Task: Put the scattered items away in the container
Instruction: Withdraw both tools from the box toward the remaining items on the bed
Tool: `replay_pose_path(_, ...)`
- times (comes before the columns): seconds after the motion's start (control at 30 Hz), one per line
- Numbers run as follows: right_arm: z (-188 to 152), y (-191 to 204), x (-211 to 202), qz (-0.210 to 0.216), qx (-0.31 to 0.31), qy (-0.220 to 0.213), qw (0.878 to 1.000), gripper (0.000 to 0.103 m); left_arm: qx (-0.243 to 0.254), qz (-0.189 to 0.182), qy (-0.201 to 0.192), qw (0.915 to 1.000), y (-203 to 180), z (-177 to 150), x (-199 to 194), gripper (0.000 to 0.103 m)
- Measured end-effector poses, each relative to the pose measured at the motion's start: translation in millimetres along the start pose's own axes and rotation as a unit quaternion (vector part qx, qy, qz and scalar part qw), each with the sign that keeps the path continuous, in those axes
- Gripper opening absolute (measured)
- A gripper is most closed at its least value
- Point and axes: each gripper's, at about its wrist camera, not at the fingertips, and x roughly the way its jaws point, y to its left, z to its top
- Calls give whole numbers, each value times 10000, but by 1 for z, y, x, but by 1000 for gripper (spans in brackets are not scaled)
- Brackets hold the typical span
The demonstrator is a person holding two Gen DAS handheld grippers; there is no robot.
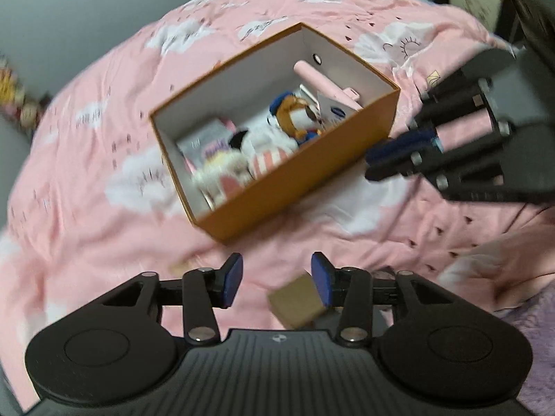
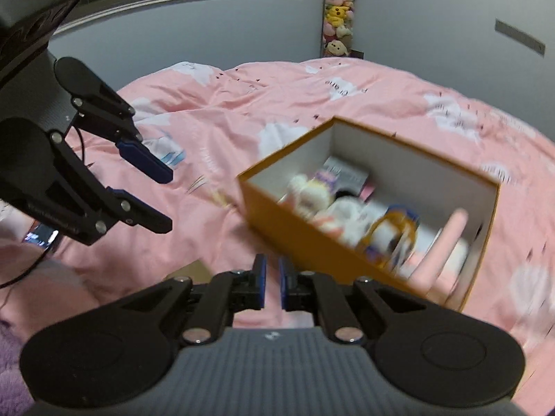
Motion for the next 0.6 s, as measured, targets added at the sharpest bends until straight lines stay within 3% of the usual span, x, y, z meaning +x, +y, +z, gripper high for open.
replay_pose_path(0.13,-28,18,-1,-90,105,116,9998,12,-65,131,-106,9998,-20,-28,-3,56)
replay_pose_path(0.27,-50,34,13,-144,39,387,9991,36,416,208,-74,9989,-46,-51,3,58)
replay_pose_path(0.6,-79,64,44,214,14,938,9954,37,1339,763,375,9873,-88,-94,33,57)
